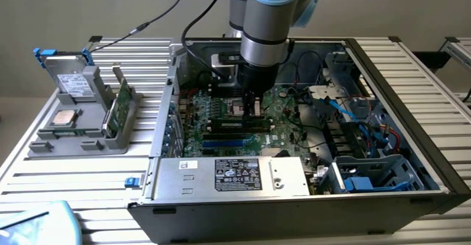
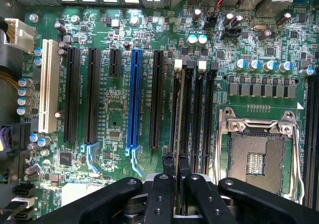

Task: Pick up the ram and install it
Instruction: 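Insert the ram into the slot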

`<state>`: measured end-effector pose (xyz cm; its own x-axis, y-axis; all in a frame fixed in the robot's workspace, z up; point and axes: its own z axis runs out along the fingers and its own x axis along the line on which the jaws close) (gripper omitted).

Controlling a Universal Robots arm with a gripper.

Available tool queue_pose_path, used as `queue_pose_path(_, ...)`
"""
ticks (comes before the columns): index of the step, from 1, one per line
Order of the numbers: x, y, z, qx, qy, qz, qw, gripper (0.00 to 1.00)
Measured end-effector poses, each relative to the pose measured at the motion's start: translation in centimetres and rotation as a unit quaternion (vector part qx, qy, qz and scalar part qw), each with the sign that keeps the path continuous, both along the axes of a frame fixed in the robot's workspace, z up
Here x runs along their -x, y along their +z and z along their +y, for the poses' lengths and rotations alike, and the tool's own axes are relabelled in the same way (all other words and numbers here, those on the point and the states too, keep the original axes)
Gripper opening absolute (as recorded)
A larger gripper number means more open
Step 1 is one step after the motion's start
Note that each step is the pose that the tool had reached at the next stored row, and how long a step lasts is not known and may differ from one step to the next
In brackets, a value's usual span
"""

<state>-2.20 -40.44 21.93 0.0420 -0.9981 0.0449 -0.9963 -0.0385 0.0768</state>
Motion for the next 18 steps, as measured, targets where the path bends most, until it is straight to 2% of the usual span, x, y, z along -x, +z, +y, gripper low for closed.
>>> queue_pose_path(5, -0.02, 0.00, 0.01, 0.0012, 0.000, 0.0022, 1.0000, 0.14)
queue_pose_path(7, -0.02, 0.00, 0.02, 0.0028, 0.000, 0.0039, 1.0000, 0.14)
queue_pose_path(10, -0.03, 0.00, 0.02, 0.0042, 0.000, 0.0042, 1.0000, 0.14)
queue_pose_path(18, -0.04, -0.01, 0.05, 0.0044, 0.000, 0.0041, 1.0000, 0.14)
